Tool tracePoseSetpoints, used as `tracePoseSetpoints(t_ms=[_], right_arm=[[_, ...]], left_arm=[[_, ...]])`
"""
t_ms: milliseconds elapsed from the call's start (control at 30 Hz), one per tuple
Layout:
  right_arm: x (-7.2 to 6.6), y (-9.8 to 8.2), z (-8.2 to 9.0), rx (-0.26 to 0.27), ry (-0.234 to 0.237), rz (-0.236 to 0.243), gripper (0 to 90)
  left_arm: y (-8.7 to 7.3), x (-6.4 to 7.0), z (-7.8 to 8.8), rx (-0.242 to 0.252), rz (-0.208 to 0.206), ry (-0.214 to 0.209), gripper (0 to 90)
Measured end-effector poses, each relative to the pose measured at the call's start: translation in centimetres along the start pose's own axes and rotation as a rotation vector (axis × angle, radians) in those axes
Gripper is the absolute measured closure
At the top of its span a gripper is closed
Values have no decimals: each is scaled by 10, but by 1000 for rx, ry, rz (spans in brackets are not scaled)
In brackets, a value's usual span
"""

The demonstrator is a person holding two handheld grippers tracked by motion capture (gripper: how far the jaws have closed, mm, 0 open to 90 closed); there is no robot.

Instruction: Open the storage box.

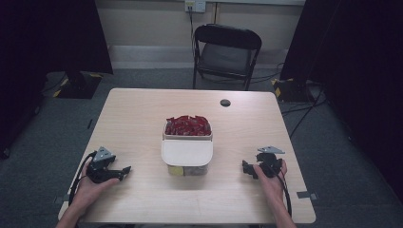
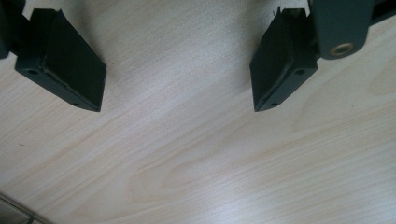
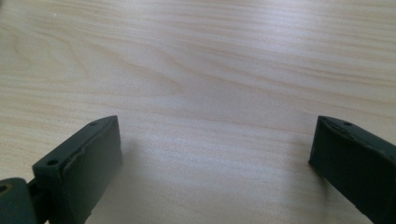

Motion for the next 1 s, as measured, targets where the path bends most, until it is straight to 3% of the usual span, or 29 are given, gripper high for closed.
tracePoseSetpoints(t_ms=[200, 367, 400, 467, 600, 667, 733, 1000], right_arm=[[-1, 1, -1, 1, 2, -1, 22], [-5, 5, 3, 15, 4, -17, 166], [-5, 6, 4, 16, 7, -22, 122], [-7, 7, 7, 24, 16, -28, 168], [-8, 10, 12, 42, 21, -35, 154], [-11, 12, 14, 47, 40, -37, 147], [-18, 18, 20, 80, 103, -51, 144], [-40, 27, 31, 115, 180, -11, 145]], left_arm=[[0, 0, 0, 0, 0, 1, 179], [0, 0, 0, 0, -1, 1, 179], [0, 0, 0, 0, -1, 1, 179], [0, 0, 0, 0, -1, 1, 179], [0, 0, 0, 1, -1, -1, 179], [0, 0, 0, 1, -2, -2, 179], [0, 0, 0, 1, -3, -2, 179], [0, 0, 0, 1, -2, -2, 179]])
Point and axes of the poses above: each handheld gripper's, and its own axes: z roughly backward along the jaws, y roughly out of its top, x roughly to its right, the point moved 9 cm from there along -z, roughly forward along the jaws, and after that the axes turned 2 degrees about y, right-handed, at the moved point
